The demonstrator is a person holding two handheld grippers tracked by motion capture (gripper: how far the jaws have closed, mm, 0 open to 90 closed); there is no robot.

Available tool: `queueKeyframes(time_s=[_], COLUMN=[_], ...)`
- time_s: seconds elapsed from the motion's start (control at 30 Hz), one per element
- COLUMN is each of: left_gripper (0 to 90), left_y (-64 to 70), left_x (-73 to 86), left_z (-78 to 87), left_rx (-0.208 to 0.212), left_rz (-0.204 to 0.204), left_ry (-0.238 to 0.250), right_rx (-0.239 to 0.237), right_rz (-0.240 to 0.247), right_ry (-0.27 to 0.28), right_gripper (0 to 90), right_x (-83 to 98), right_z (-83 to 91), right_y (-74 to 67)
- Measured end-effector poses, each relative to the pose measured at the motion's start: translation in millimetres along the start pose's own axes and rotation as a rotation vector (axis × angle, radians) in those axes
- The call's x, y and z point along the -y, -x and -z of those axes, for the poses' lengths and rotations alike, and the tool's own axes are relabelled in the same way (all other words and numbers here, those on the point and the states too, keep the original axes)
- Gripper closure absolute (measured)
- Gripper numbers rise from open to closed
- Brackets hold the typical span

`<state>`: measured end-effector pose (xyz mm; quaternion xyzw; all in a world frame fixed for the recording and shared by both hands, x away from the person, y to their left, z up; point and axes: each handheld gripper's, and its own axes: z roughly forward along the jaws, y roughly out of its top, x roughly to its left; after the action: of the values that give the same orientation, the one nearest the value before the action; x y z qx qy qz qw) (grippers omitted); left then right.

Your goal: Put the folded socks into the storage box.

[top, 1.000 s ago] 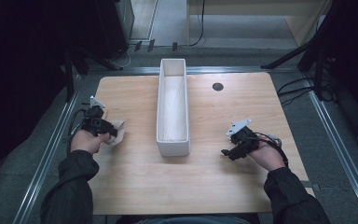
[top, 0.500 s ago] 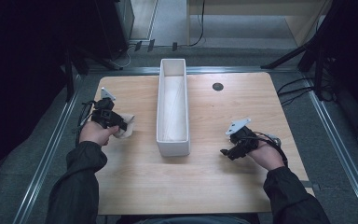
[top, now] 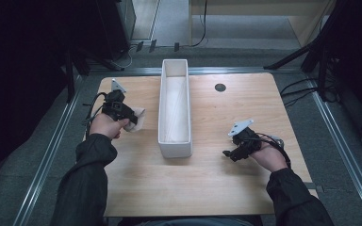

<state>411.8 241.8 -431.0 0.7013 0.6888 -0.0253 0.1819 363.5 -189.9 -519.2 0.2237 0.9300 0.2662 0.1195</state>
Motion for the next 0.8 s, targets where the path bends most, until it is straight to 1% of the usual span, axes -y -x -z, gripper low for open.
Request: queueKeyframes(time_s=[0.13,0.2,0.3,0.37,0.53,0.57,0.63,0.67,0.7,0.8], left_gripper=[67.4,67.4,67.4,67.4,67.4,67.3,67.3,67.3,67.3,67.3], left_y=[10.1,15.6,21.8,26.4,39.8,41.7,46.5,48.9,50.8,57.8], left_x=[-4.4,-7.3,-11.9,-15.4,-22.0,-22.8,-24.9,-26.0,-27.1,-30.2], left_z=[-0.2,0.2,1.7,3.4,5.9,6.3,7.3,7.7,8.3,9.4], left_rx=[0.003,0.007,0.009,0.016,0.022,0.023,0.022,0.022,0.020,0.024], left_rz=[-0.011,-0.015,-0.025,-0.029,-0.052,-0.056,-0.073,-0.066,-0.069,-0.078], left_ry=[-0.005,-0.008,-0.011,-0.009,-0.013,-0.012,-0.009,-0.006,-0.008,-0.011], right_rx=[0.002,0.001,0.001,0.001,0.002,-0.003,-0.003,-0.002,0.003,-0.001], right_rz=[0.005,-0.009,-0.008,0.004,0.011,-0.002,-0.008,-0.007,0.000,-0.010], right_ry=[0.004,0.000,-0.001,0.003,0.007,0.003,0.002,0.003,0.010,0.008], right_gripper=[18.6,18.5,18.5,18.6,18.5,18.5,18.5,18.5,18.5,18.5], right_x=[0.2,0.6,0.7,0.4,0.5,0.5,0.6,0.6,0.5,0.5], right_z=[0.3,0.8,0.4,-0.3,-0.4,0.0,0.6,0.8,0.6,0.6], right_y=[0.2,-0.8,-0.9,-0.7,-0.3,-1.1,-1.4,-1.1,-0.2,-0.9])
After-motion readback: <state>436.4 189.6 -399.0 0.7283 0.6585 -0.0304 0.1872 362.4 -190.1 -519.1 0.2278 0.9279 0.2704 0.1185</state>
